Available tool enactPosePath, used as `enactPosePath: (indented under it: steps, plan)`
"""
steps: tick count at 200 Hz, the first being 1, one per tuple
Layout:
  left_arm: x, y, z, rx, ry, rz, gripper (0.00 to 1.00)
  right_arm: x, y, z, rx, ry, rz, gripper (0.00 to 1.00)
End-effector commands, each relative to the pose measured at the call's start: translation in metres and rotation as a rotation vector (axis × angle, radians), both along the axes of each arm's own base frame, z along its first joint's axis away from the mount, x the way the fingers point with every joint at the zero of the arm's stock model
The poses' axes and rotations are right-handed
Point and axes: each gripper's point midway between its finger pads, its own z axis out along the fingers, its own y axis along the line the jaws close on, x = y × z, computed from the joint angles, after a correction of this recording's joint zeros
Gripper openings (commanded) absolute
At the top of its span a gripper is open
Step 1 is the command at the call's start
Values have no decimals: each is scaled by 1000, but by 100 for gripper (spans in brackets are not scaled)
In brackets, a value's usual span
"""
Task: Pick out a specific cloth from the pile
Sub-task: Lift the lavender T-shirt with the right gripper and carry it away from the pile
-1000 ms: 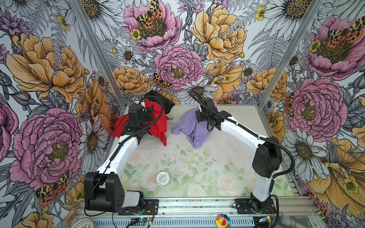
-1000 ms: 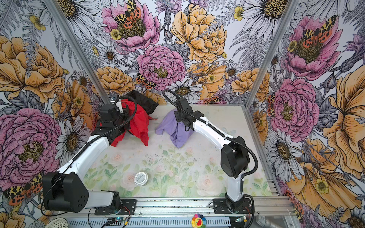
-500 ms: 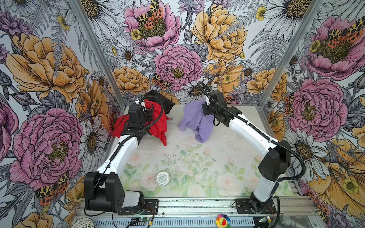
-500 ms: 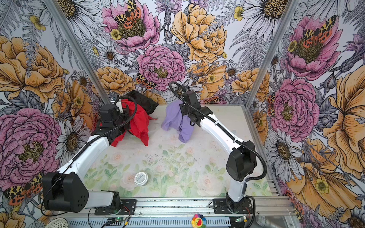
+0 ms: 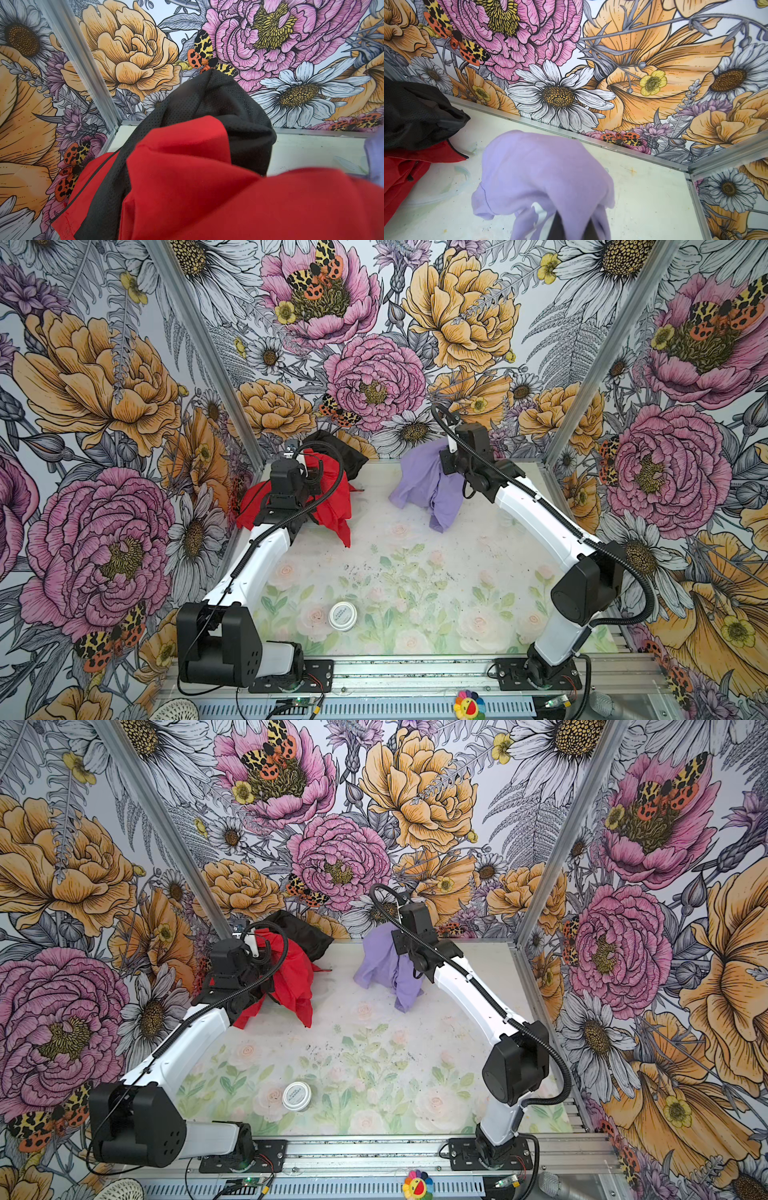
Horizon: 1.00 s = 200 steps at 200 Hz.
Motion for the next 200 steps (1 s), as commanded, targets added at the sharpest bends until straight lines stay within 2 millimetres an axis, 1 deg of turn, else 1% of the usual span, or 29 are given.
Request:
enactPosePath:
  steps: [1, 51, 105, 159, 200]
  plan:
    - [0, -1, 22, 8, -82, 4, 0, -8, -17, 47, 19, -106, -27, 0]
    - [0, 0, 23, 8, -85, 5, 0, -9, -37, 55, 18, -119, -57, 0]
    - [-1, -1, 24, 7, -85, 4, 0, -10, -63, 66, 10, -138, -100, 0]
    - [-1, -1, 24, 7, -87, 4, 0, -10, -93, 70, -7, -142, -153, 0]
    - [-1, -1, 24, 10, -88, 5, 0, -9, -117, 68, -13, -138, -200, 0]
